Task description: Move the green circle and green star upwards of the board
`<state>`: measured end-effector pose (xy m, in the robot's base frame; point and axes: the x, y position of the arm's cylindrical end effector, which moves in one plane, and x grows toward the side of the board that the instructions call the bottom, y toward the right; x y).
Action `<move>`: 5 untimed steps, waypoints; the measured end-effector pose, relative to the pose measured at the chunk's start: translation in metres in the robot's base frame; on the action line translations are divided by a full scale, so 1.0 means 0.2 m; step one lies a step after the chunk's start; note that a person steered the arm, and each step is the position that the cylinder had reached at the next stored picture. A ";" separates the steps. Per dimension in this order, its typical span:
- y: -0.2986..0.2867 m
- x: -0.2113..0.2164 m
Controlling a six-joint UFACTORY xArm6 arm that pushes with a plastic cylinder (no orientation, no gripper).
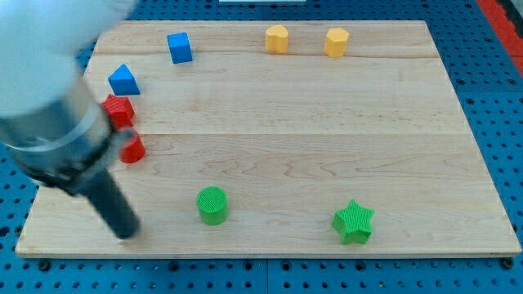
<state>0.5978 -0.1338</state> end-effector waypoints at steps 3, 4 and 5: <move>0.42 -0.11; 0.42 -0.25; 0.42 -0.34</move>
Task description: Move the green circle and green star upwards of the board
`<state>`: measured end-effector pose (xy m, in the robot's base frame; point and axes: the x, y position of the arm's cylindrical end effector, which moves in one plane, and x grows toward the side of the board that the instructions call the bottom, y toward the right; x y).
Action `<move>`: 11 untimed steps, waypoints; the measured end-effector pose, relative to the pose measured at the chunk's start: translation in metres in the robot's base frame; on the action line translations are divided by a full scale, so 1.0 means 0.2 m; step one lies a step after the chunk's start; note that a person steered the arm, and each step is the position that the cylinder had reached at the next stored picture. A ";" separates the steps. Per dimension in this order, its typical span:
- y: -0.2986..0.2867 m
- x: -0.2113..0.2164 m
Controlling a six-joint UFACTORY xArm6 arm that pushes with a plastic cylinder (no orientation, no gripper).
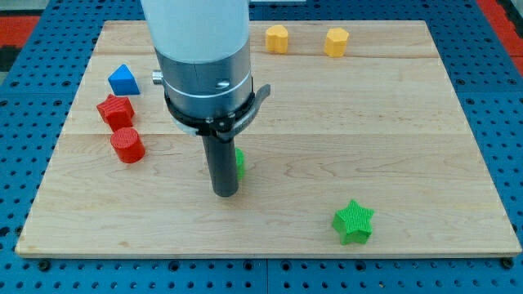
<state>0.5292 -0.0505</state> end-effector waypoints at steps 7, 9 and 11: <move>0.67 0.45; 0.39 0.26; 0.44 0.09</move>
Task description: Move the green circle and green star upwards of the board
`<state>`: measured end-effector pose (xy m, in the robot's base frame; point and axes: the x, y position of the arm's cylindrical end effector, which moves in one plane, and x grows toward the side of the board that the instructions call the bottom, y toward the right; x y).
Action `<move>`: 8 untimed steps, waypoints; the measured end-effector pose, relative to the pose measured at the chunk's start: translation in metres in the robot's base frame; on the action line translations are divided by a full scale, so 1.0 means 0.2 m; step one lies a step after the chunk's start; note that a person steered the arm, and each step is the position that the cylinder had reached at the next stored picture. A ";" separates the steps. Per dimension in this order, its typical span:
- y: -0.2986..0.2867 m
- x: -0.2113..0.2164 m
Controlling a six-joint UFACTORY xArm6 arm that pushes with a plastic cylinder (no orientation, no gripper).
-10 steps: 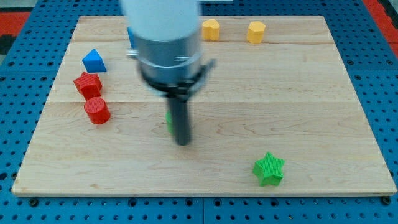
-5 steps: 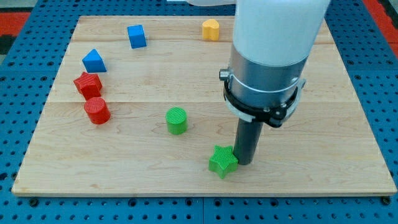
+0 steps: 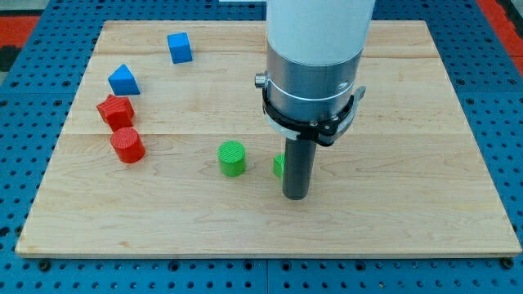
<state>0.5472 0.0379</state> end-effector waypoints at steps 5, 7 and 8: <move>0.13 -0.20; 0.31 0.16; 0.59 0.25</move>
